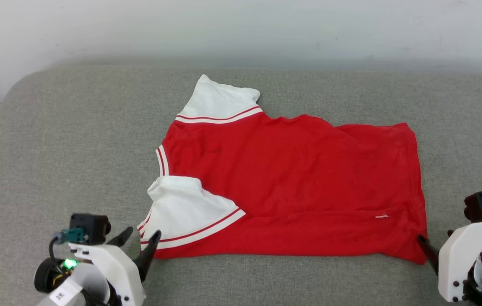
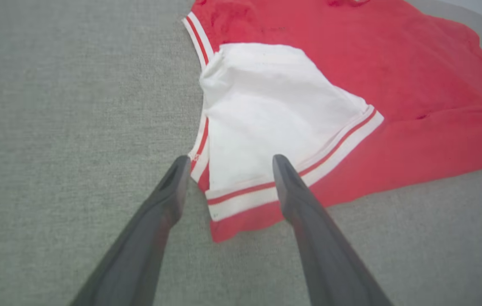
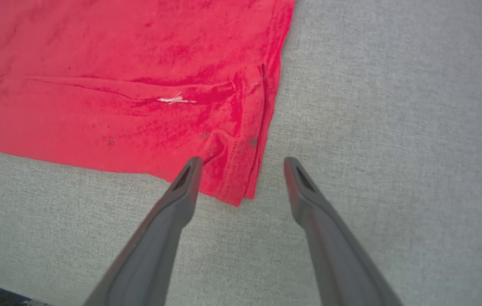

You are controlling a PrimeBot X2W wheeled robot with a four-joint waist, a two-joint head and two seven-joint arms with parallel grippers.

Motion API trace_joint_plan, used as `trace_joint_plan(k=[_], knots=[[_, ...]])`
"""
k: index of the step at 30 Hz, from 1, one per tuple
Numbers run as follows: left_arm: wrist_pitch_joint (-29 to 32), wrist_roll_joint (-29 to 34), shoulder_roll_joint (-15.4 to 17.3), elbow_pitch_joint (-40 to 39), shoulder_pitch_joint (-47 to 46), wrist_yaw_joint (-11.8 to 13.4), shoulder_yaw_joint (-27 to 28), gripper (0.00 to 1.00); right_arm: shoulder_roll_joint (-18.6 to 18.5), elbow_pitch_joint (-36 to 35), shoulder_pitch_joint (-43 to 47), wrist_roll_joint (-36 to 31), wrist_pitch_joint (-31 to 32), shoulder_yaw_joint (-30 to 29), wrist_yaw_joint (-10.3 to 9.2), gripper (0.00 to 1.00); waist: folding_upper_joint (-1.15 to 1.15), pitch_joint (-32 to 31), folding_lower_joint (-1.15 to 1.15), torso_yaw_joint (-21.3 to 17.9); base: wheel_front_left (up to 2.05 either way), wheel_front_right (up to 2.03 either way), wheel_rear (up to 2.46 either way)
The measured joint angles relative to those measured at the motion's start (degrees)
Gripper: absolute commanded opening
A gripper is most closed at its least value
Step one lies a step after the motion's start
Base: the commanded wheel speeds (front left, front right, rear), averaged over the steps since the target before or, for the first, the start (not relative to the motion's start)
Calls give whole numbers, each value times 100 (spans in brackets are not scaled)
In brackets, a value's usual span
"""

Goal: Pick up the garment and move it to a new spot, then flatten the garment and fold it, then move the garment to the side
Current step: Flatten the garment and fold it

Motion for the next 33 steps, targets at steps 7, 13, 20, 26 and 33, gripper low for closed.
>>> trace_joint_plan(k=[7,13,20,26,33], knots=[[604,-99,253,-723,409,666,-89,100,400,-587,215,-126,175,-194,0,100,0,178,0,-67,0,0,0],[667,-2,308,-695,405,990,-32,100,514,-755,265,-178,194,-240,0,100,0,383,0,-164,0,0,0],[861,43,285,-367,295,1055,-136,100,523,-817,264,-178,176,-235,0,100,0,569,0,-258,0,0,0],[1035,-5,190,-157,130,776,-287,0,514,-838,258,-179,166,-254,0,100,0,641,0,-260,0,0,0],[833,-44,56,-66,94,584,-292,0,431,-776,240,-304,174,-365,0,100,0,572,0,-152,0,0,0]])
